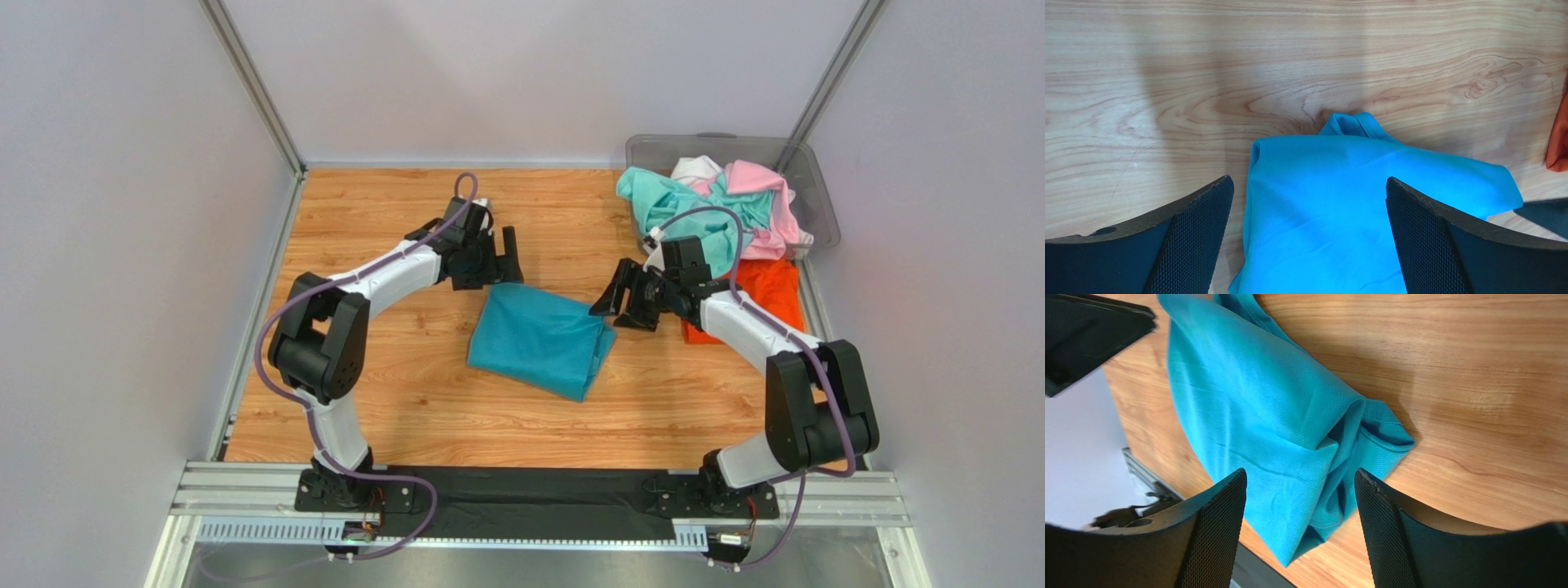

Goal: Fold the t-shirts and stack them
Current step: Fold the tshirt

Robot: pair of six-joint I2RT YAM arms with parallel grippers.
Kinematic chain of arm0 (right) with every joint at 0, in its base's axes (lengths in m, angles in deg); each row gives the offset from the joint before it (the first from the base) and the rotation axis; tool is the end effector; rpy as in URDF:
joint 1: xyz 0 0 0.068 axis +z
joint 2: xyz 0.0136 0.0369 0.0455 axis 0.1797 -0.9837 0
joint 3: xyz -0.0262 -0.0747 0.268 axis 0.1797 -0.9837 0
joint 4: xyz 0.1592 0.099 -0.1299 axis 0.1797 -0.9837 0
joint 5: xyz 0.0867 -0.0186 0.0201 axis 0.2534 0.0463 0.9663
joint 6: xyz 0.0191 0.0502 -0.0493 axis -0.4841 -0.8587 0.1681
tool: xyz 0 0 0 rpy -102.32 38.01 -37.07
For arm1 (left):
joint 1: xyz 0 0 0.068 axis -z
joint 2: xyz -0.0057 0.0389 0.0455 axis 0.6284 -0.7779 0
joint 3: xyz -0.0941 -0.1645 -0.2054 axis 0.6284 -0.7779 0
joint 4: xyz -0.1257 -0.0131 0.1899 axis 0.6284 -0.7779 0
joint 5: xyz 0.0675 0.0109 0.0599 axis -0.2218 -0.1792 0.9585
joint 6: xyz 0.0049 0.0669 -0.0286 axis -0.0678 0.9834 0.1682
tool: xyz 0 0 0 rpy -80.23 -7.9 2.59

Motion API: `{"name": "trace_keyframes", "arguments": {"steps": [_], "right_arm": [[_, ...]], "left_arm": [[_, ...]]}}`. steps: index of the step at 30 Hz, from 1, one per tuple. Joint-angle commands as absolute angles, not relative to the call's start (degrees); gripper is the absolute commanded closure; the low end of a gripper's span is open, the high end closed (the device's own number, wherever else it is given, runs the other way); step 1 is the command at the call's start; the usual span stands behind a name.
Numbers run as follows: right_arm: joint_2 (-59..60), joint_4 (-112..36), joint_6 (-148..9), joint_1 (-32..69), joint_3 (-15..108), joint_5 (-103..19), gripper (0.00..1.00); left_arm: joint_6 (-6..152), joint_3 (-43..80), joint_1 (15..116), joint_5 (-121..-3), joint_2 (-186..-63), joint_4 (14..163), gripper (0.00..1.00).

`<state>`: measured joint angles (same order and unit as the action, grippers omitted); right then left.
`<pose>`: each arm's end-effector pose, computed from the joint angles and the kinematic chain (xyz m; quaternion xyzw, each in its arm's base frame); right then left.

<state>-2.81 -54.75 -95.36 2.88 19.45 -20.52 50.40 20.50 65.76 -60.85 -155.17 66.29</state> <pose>0.2608 0.0913 0.2070 0.0770 0.9189 0.3364 0.1912 0.3415 -0.1812 0.2105 -0.0400 0.9426 -0.2151 0.2523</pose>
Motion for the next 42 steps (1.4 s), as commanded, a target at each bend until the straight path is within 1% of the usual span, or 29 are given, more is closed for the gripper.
{"name": "trace_keyframes", "arguments": {"steps": [1,5,10,12,14,15,17,18,19,20,21,23,24,26,27,29,30,31,32,33,36,37,42], "right_arm": [[-3.57,-56.14,-87.91,3.71,21.47,-24.65,0.33],[-8.05,-57.82,-81.94,3.88,23.93,-24.75,0.33],[-13.68,-55.72,-80.51,4.50,26.31,-21.76,0.35],[-15.00,-53.70,-81.04,4.68,26.75,-21.15,0.36],[-15.97,-52.99,-81.39,4.68,27.10,-21.41,0.38],[-16.75,-52.55,-81.48,4.68,27.62,-21.23,0.41],[-17.72,-52.11,-81.66,4.76,27.98,-20.71,0.46],[-17.64,-50.97,-81.83,4.77,27.81,-19.49,0.51],[-17.81,-50.44,-81.92,4.77,27.80,-19.13,0.53],[-17.82,-50.00,-82.01,4.77,27.89,-18.77,0.54],[-17.82,-49.12,-82.10,4.85,27.81,-18.07,0.55],[-17.99,-48.85,-81.92,5.03,28.24,-17.89,0.55],[-17.99,-48.76,-81.75,5.20,28.51,-18.06,0.55],[-18.60,-48.59,-80.78,5.47,29.38,-18.85,0.54],[-18.87,-48.76,-80.52,5.38,29.91,-19.73,0.53],[-19.92,-49.03,-79.99,5.56,31.14,-20.00,0.53],[-20.19,-49.29,-80.07,5.56,31.41,-19.91,0.56],[-20.36,-49.20,-79.99,5.64,31.50,-19.65,0.60],[-20.28,-49.20,-80.42,6.08,31.50,-19.56,0.69],[-20.02,-49.29,-80.51,6.34,31.41,-19.73,0.82],[-17.04,-49.46,-80.51,8.45,29.92,-22.01,0.98],[-14.76,-49.73,-80.78,9.33,29.48,-22.63,1.00],[-6.14,-50.96,-85.78,11.62,24.40,-26.06,1.00]], "left_arm": [[53.39,18.78,64.95,-60.45,-150.66,67.51,0.00],[53.31,15.18,62.40,-65.28,-150.14,70.84,0.00],[54.45,14.20,60.90,-72.22,-152.33,75.59,0.01],[54.28,14.29,60.90,-75.55,-153.99,77.86,0.04],[53.84,14.90,60.90,-75.84,-155.92,78.32,0.07],[53.75,15.86,60.90,-75.84,-156.81,78.14,0.13],[53.75,16.84,60.90,-76.88,-158.91,78.05,0.19],[53.75,17.71,60.81,-77.59,-159.53,78.05,0.27],[53.75,18.07,60.81,-78.12,-160.24,78.05,0.31],[53.49,18.33,60.81,-79.25,-160.94,78.14,0.33],[53.48,18.68,60.81,-79.87,-161.29,78.23,0.40],[53.14,18.69,60.81,-80.75,-161.39,78.93,0.49],[53.22,18.51,60.90,-80.76,-161.21,79.11,0.60],[53.13,18.34,60.81,-80.59,-160.51,79.02,0.71],[53.22,18.07,60.81,-80.50,-160.25,78.85,0.80],[52.96,17.37,60.81,-80.32,-159.20,79.19,0.86],[52.87,16.24,60.90,-80.41,-158.75,79.46,0.92],[52.69,15.70,60.81,-80.58,-158.40,79.63,0.95],[52.61,15.18,60.90,-80.76,-157.44,79.90,1.00],[52.52,13.87,60.90,-80.67,-156.73,80.16,1.00],[52.17,10.97,60.90,-80.50,-153.40,80.95,1.00],[51.99,10.08,60.90,-80.50,-151.13,81.65,1.00],[51.81,3.23,60.90,-78.21,-142.94,82.45,1.00]]}}
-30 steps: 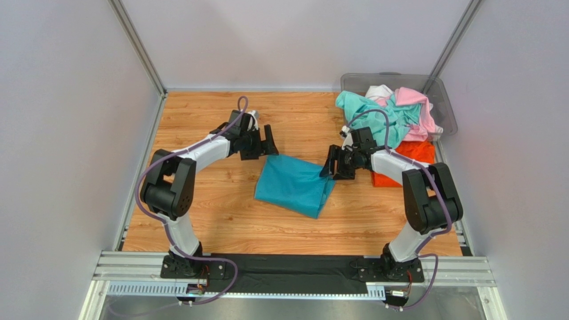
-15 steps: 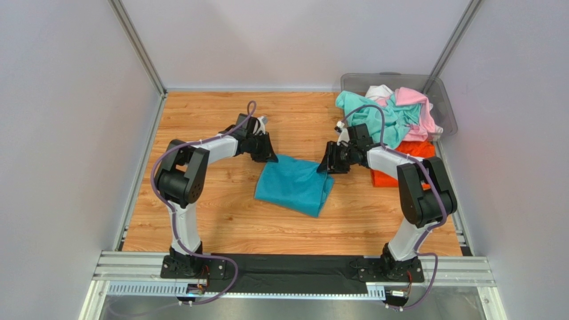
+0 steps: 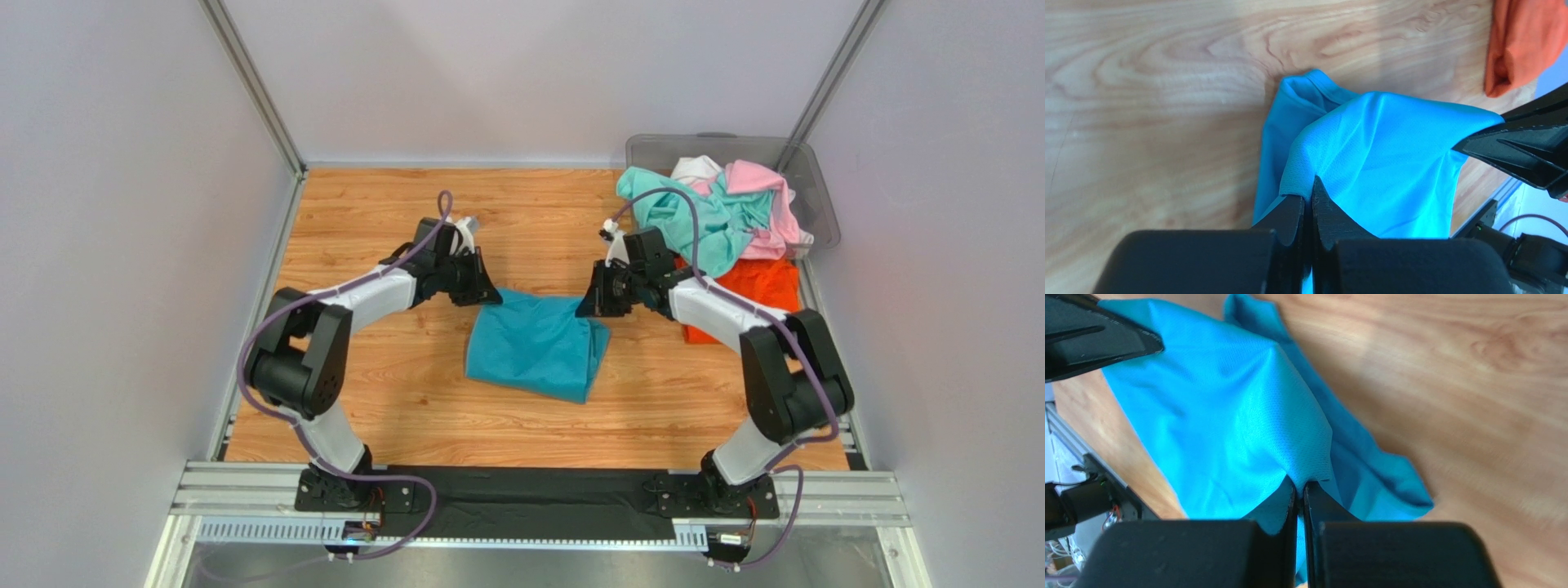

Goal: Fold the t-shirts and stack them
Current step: Fold the tshirt

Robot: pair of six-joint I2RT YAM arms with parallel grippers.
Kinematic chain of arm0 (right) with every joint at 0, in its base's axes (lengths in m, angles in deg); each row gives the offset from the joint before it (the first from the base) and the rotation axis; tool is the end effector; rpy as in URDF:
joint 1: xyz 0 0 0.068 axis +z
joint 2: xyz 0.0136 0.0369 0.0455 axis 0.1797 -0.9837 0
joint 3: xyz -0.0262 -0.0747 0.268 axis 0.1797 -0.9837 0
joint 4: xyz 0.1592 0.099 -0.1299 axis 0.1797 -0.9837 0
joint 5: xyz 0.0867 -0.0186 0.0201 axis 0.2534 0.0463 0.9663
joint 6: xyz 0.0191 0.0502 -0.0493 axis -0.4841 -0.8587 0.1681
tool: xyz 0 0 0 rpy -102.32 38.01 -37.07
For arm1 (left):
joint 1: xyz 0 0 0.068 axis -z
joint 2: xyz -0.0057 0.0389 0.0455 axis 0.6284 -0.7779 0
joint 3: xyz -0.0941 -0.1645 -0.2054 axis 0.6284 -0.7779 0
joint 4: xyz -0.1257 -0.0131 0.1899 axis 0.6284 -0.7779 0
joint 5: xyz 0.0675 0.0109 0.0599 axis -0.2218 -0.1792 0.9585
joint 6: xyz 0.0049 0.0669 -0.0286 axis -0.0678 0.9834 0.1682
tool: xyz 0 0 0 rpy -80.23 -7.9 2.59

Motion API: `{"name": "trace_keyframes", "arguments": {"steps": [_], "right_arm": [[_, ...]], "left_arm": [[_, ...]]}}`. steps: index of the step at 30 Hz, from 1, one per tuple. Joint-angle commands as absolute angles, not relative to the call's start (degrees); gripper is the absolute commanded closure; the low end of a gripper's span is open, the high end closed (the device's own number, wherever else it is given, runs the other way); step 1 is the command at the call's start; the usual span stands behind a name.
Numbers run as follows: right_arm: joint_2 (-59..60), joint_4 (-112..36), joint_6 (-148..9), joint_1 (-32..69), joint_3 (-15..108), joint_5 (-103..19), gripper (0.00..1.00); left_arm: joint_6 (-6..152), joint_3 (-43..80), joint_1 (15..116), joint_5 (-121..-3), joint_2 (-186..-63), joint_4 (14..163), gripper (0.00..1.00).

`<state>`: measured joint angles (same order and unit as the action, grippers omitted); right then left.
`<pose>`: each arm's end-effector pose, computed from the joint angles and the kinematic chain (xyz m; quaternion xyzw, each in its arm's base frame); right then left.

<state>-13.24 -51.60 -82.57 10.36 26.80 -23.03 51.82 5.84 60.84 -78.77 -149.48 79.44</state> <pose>0.2904 0.1384 0.1955 -0.0794 0.9229 0.3090 0.2156 0.3176 -0.1554 0.1947 -0.0079 0.9138 -0.3405 0.2214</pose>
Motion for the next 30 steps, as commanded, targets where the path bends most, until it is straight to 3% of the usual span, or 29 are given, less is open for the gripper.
{"name": "trace_keyframes", "arguments": {"steps": [1,8,14,23,30], "right_arm": [[-4.56,-51.13,-86.57,12.23,23.16,-26.59,1.00],[9.77,-52.80,-93.51,15.58,15.25,-25.01,1.00],[17.16,-54.21,-97.82,15.49,10.85,-28.08,1.00],[13.48,-54.12,-100.12,8.99,7.42,-37.47,1.00],[4.70,-50.52,-96.16,6.26,8.90,-35.03,1.00]], "left_arm": [[51.90,2.26,60.90,-78.04,-141.71,82.54,1.00],[51.37,-5.03,61.34,-79.89,-130.81,82.80,1.00],[52.78,-3.74,63.80,-76.46,-126.23,81.05,0.96],[54.62,6.80,65.56,-76.19,-140.62,79.64,0.95],[55.59,13.85,65.65,-72.59,-152.15,76.74,0.95]]}}
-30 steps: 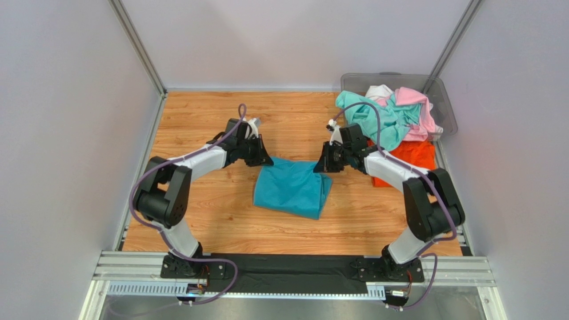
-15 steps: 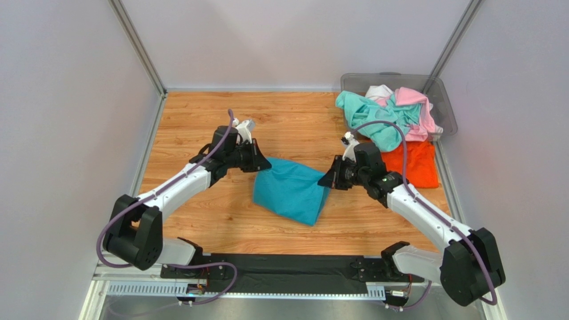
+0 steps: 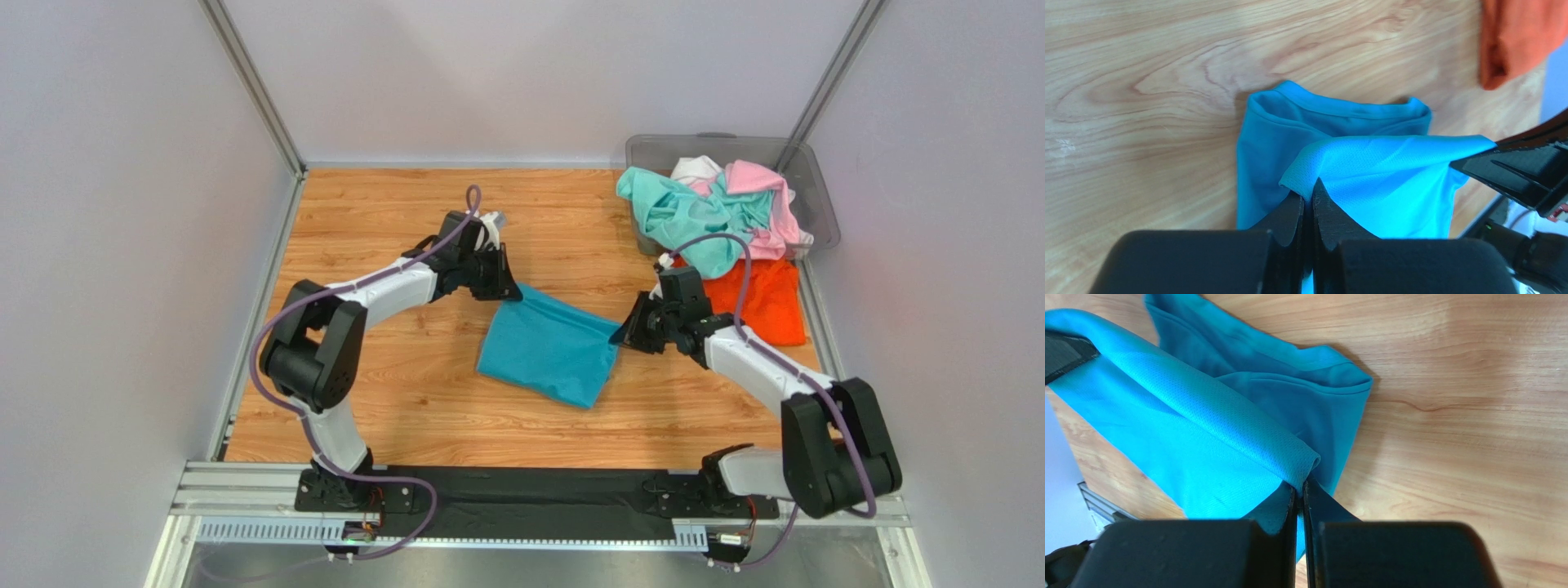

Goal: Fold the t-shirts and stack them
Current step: Fold the tshirt

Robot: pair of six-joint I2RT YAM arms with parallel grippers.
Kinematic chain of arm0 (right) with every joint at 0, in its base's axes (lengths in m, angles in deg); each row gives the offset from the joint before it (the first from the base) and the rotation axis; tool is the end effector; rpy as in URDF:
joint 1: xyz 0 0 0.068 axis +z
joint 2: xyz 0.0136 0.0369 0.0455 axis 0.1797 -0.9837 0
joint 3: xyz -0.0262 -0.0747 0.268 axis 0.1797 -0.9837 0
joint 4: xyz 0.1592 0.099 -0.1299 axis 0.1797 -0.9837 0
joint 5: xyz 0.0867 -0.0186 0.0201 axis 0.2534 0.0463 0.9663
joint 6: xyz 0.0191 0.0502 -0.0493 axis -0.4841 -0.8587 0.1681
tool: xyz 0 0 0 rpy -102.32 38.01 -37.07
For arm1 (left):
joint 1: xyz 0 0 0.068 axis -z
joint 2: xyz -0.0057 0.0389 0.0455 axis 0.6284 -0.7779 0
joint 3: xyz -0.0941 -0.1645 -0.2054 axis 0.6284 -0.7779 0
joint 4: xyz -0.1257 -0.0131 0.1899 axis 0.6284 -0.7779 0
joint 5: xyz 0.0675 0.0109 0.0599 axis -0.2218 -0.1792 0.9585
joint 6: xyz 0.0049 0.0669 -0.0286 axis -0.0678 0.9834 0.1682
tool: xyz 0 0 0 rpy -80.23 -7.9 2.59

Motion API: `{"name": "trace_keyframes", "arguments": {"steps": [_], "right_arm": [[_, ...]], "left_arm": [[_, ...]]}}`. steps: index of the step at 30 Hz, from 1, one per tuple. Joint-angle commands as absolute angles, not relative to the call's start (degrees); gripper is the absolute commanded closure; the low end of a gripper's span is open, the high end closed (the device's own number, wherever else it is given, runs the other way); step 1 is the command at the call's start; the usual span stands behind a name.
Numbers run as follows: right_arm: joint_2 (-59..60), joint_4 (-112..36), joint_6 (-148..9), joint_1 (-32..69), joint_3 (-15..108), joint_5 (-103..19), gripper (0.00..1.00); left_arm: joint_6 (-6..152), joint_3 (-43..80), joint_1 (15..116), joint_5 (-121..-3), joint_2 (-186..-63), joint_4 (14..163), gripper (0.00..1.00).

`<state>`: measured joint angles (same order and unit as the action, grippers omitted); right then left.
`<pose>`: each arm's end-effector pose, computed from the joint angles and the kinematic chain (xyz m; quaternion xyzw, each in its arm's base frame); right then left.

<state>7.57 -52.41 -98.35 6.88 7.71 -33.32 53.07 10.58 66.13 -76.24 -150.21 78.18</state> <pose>0.2145 0.0839 0.1903 0.1049 0.9317 0.2607 0.2300 0.3159 -0.1885 0.2117 0.0409 0.9081 -0.3405 0.2404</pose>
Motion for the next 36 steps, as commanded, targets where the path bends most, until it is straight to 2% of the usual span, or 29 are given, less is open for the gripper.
{"name": "trace_keyframes", "arguments": {"steps": [1,7,9,10,11,12,13,14,15,16,17,19,20,24,29,33,36], "right_arm": [[2.16,-50.35,-96.07,6.00,9.87,-35.46,1.00],[-4.98,-50.61,-97.92,5.12,12.25,-40.30,0.99],[-6.47,-50.70,-97.48,5.12,13.21,-40.30,0.95],[-6.83,-50.78,-97.22,5.03,13.65,-40.22,0.91],[-7.00,-51.57,-96.87,5.03,14.70,-40.04,0.82],[-6.92,-52.18,-96.78,5.03,15.23,-39.87,0.78],[-6.57,-52.80,-96.43,5.12,15.85,-39.60,0.68],[-5.96,-54.29,-96.42,5.03,16.37,-39.16,0.63],[-4.12,-55.69,-95.81,5.03,17.16,-38.64,0.50],[-2.97,-55.71,-95.63,5.03,17.60,-38.63,0.50],[-1.66,-58.14,-95.46,5.12,18.04,-38.89,0.36],[3.00,-60.62,-95.11,5.03,19.28,-38.90,0.23],[4.75,-62.63,-95.10,5.12,19.37,-38.64,0.00],[16.69,-64.76,-96.07,6.08,17.79,-34.69,0.00],[24.54,-59.76,-101.33,11.96,12.35,-28.27,0.00],[22.80,-52.47,-104.07,18.99,8.56,-26.77,0.00],[17.98,-48.25,-106.00,20.67,7.24,-27.82,0.00]], "left_arm": [[55.77,15.07,65.65,-71.98,-153.90,75.69,0.94],[57.17,16.84,65.65,-72.32,-157.78,75.50,0.84],[57.52,16.67,65.65,-72.24,-157.96,75.16,0.74],[57.61,16.84,65.65,-72.15,-157.96,74.89,0.73],[57.79,16.93,65.65,-71.97,-157.78,74.54,0.61],[57.96,17.10,65.65,-71.71,-157.26,73.41,0.52],[58.05,17.45,65.65,-70.84,-156.65,72.70,0.37],[58.05,17.54,65.65,-70.31,-156.12,72.26,0.29],[57.97,17.98,65.65,-68.04,-154.46,70.69,0.18],[57.79,17.90,65.65,-66.97,-153.49,69.98,0.18],[57.70,17.81,65.65,-66.00,-152.43,69.27,0.01],[57.61,17.02,65.65,-64.16,-148.32,67.95,0.00],[57.53,16.67,65.65,-63.89,-146.81,67.86,0.00],[56.21,13.42,66.26,-63.71,-138.03,67.16,0.00],[54.11,8.15,69.77,-67.13,-132.82,69.52,0.00],[50.59,3.75,72.06,-72.58,-132.73,76.55,0.00],[48.83,0.41,73.20,-75.39,-134.39,80.41,0.00]]}}
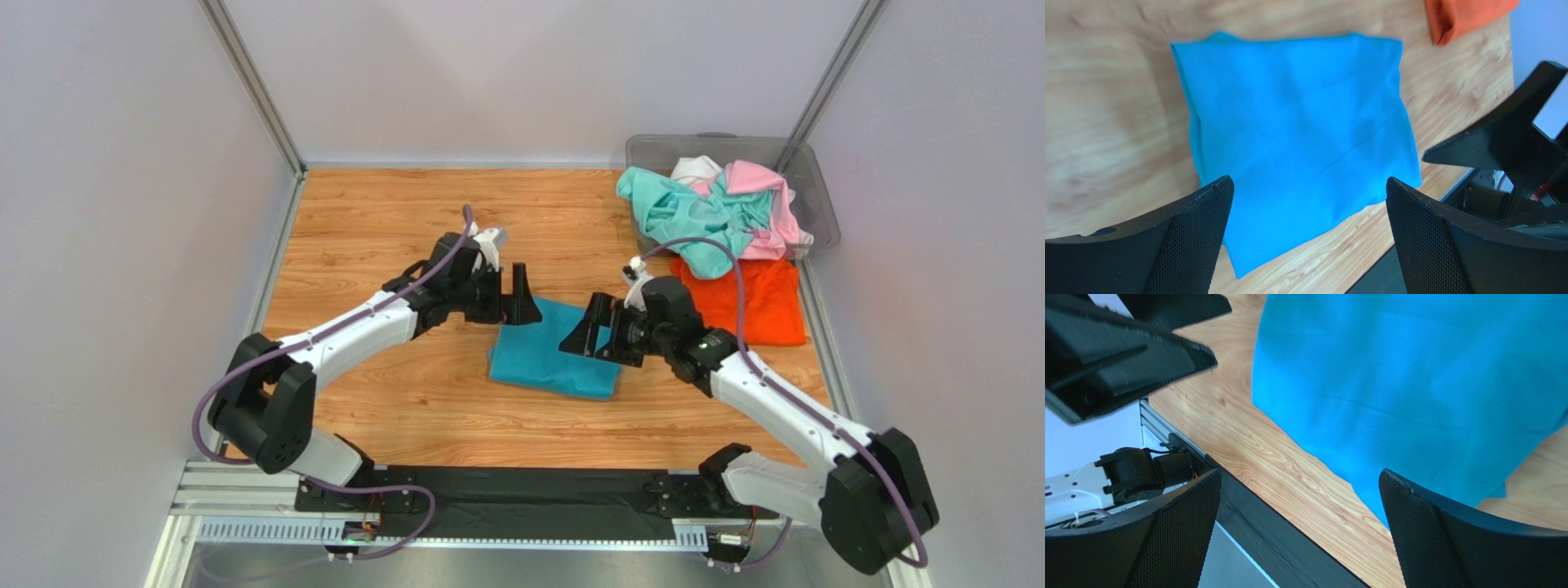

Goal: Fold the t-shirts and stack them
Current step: Fold the tshirt

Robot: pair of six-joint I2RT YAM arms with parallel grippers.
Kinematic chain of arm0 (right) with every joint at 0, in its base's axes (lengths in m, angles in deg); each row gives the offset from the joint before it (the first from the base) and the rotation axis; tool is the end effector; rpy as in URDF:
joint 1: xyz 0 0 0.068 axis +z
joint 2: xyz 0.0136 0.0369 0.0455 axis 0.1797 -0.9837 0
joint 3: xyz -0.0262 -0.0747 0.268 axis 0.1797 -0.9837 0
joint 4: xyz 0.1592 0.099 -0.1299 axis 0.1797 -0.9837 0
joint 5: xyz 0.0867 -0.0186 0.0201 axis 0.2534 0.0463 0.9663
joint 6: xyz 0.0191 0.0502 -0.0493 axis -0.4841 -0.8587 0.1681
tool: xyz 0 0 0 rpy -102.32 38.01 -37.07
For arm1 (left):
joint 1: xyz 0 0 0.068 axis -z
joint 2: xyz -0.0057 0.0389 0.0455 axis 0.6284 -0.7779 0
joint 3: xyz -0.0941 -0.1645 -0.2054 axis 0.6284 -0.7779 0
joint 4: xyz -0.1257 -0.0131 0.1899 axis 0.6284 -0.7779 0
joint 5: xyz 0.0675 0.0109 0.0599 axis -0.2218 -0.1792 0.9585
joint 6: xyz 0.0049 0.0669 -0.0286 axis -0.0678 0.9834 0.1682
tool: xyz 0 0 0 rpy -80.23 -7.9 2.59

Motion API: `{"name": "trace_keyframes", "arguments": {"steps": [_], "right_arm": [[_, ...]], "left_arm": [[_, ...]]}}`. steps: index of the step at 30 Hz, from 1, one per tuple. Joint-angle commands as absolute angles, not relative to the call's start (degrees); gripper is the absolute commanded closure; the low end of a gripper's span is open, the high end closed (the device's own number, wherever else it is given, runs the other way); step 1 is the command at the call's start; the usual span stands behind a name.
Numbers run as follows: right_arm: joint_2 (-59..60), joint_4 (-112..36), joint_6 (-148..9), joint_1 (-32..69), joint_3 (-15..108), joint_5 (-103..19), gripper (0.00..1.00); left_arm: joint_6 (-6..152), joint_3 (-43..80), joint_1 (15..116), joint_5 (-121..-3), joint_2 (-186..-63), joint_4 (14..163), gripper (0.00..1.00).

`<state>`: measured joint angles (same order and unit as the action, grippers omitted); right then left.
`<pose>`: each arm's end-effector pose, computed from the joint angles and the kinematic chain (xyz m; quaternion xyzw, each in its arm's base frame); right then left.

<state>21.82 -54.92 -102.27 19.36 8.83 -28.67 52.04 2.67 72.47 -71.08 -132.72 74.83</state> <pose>0.1646 0.1185 0.2423 -0.0005 0.8921 0.3726 0.2556 0.2446 -0.1839 0.2591 0.0732 0.8905 -0.3464 0.2858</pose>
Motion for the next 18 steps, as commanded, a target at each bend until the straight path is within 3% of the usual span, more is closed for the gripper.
{"name": "trace_keyframes", "arguments": {"steps": [1,6,18], "right_arm": [[16.91,-45.45,-106.79,20.85,6.72,-27.91,0.00],[12.95,-42.17,-107.59,20.76,1.89,-28.35,0.00],[11.19,-41.29,-105.83,18.39,-6.56,-33.10,0.00]], "left_arm": [[48.48,-0.03,73.38,-75.75,-134.92,80.95,0.00],[45.93,-4.50,73.56,-80.49,-139.22,88.49,0.00],[45.05,-10.58,73.56,-78.83,-143.20,91.06,0.00]]}}
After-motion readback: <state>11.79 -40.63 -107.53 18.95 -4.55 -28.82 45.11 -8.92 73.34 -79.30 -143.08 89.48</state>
